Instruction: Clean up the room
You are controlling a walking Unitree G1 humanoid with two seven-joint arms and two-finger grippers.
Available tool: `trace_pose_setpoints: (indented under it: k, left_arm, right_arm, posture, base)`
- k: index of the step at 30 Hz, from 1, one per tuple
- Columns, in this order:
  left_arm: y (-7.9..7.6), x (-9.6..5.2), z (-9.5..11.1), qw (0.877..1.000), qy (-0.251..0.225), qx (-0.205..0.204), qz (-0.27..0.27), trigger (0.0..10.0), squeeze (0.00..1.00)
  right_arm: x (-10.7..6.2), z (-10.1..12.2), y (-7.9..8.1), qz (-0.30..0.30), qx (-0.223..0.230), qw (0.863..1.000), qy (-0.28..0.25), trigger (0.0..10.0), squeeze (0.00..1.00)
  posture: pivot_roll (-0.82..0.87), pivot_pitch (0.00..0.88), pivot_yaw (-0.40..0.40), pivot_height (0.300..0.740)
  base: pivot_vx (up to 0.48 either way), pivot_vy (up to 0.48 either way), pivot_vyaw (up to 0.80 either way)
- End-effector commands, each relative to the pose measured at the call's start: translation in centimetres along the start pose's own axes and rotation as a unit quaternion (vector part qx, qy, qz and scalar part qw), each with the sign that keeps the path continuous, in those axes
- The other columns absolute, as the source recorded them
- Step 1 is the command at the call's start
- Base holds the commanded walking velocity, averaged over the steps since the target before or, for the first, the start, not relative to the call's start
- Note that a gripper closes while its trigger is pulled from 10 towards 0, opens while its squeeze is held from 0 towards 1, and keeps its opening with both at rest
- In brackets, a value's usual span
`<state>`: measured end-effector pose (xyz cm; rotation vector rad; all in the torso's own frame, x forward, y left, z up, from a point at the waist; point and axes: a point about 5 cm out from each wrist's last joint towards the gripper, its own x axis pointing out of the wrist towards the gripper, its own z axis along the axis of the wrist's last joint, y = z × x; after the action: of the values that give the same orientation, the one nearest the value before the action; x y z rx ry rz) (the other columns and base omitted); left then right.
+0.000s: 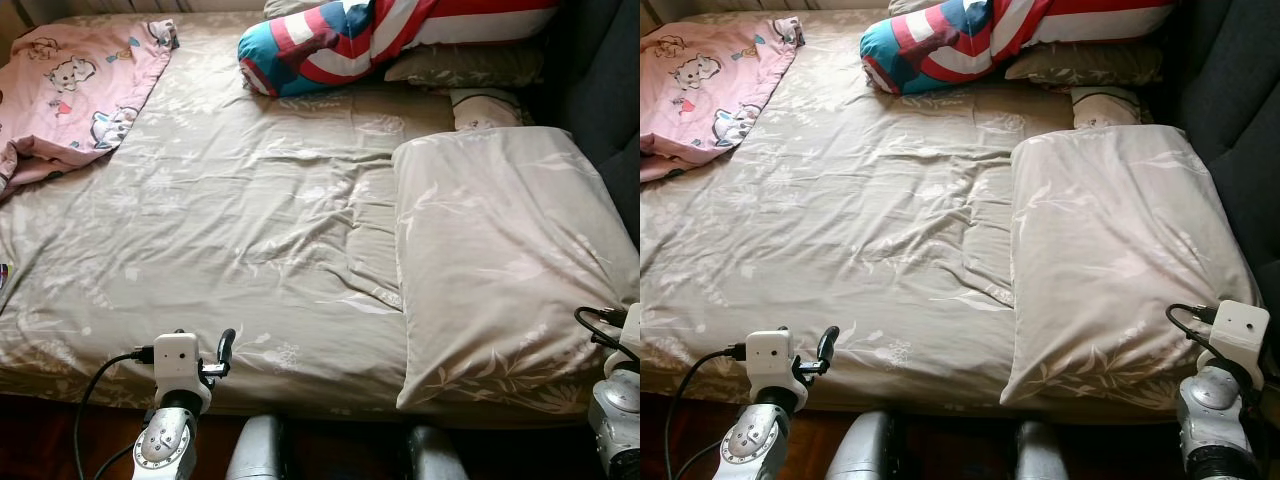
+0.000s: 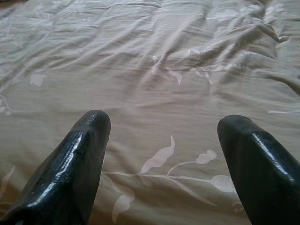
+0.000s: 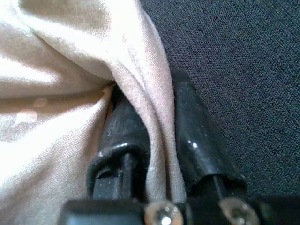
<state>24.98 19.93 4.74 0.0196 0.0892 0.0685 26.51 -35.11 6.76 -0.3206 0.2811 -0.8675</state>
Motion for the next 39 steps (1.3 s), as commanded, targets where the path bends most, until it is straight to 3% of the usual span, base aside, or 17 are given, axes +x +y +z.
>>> trace_pose_setpoints:
  k: [1,3,4,5,10,11,12,15,16,17,19,22,28,31,33,39]
  left_arm:
    - [0.3,-0.6,-0.8,1.000,0.013,0.004,0.003,10.0,0.00]
    - [0.3,-0.6,-0.8,1.000,0.013,0.004,0.003,10.0,0.00]
    - [0.4,-0.6,-0.8,1.000,0.013,0.004,0.003,10.0,0.00]
    - [0.4,-0.6,-0.7,1.000,0.013,0.005,0.002,10.0,0.00]
    - [0.4,-0.6,-0.8,1.000,0.013,0.004,0.001,10.0,0.00]
    - [0.3,-0.6,-0.8,1.000,0.015,0.004,0.000,10.0,0.00]
    - [0.3,-0.6,-0.9,1.000,0.015,0.004,0.000,10.0,0.00]
    - [0.1,-0.5,-0.9,1.000,0.019,0.004,-0.006,10.0,0.00]
    - [0.0,-0.5,-0.9,1.000,0.017,0.001,-0.004,10.0,0.00]
    - [0.0,-0.5,-0.9,1.000,0.017,0.001,-0.004,10.0,0.00]
    - [0.1,-0.5,-0.9,1.000,0.016,-0.001,-0.002,10.0,0.00]
    - [0.3,-0.5,-0.9,1.000,0.016,-0.001,0.000,10.0,0.00]
    - [0.9,-0.6,-1.1,1.000,0.019,-0.001,0.012,10.0,0.00]
    - [1.4,-0.5,-1.3,1.000,0.022,0.001,0.021,10.0,0.00]
    - [1.6,-0.5,-1.6,0.999,0.029,0.002,0.021,10.0,0.00]
    - [2.0,-0.8,-2.6,0.998,0.049,0.005,0.024,10.0,0.00]
  right_arm:
    - [0.7,0.6,-1.9,-0.055,0.007,0.998,-0.008,10.0,0.00]
    - [0.4,0.4,-1.4,-0.045,0.008,0.999,-0.006,10.0,0.00]
    - [0.3,0.5,-1.1,-0.038,0.012,0.999,-0.008,10.0,0.27]
    - [0.2,0.7,-0.7,-0.023,0.018,0.999,-0.018,10.0,1.00]
    - [-0.2,1.8,0.6,0.023,0.034,0.998,-0.052,10.0,1.00]
    - [-0.5,2.5,1.3,0.052,0.033,0.995,-0.076,10.0,0.11]
    - [-0.7,2.6,2.0,0.075,0.033,0.993,-0.083,10.0,0.00]
    - [-1.8,3.0,4.4,0.163,0.064,0.981,-0.088,10.0,0.00]
    - [-2.9,3.4,6.0,0.221,0.078,0.967,-0.102,10.0,0.00]
    - [-2.9,3.4,6.0,0.221,0.078,0.967,-0.102,10.0,0.00]
    - [-5.2,3.9,8.6,0.304,0.119,0.939,-0.112,10.0,0.00]
    - [-7.3,4.2,10.5,0.362,0.140,0.913,-0.126,10.0,0.00]
    - [-8.0,3.3,11.3,0.372,0.135,0.912,-0.103,10.0,0.00]
    - [-8.6,2.3,11.7,0.388,0.153,0.906,-0.077,10.0,0.00]
    - [-9.2,1.1,11.7,0.402,0.133,0.904,-0.064,10.0,0.00]
    - [-9.2,-1.6,10.9,0.383,0.142,0.913,-0.012,10.0,0.00]
  posture:
    - [-0.07,0.158,0.041,0.638]
    - [-0.07,0.159,0.043,0.638]
    - [-0.07,0.160,0.044,0.638]
    - [-0.07,0.161,0.045,0.638]
    - [-0.07,0.163,0.046,0.638]
    - [-0.07,0.163,0.046,0.638]
    - [-0.08,0.163,0.045,0.638]
    - [-0.08,0.165,0.044,0.638]
    - [-0.08,0.165,0.043,0.638]
    - [-0.08,0.165,0.043,0.638]
    - [-0.07,0.164,0.038,0.638]
    - [-0.07,0.163,0.037,0.638]
    - [-0.07,0.164,0.030,0.663]
    - [-0.07,0.162,0.027,0.683]
    - [-0.07,0.159,0.028,0.698]
    - [-0.07,0.154,0.030,0.733]
  base:
    - [0.000,0.000,0.00]
    - [0.000,0.000,0.00]
    - [0.000,0.000,0.00]
    - [0.000,0.000,0.00]
    - [0.000,0.000,0.00]
    - [0.000,0.000,0.00]
    - [0.000,0.000,0.00]
    - [0.000,0.000,0.00]
    - [0.000,0.000,0.00]
    - [0.000,0.000,0.00]
    - [0.000,0.000,0.00]
    - [0.000,0.000,0.00]
    - [0.000,0.000,0.00]
    - [0.000,0.000,0.00]
    - [0.000,0.000,0.00]
    - [0.000,0.000,0.00]
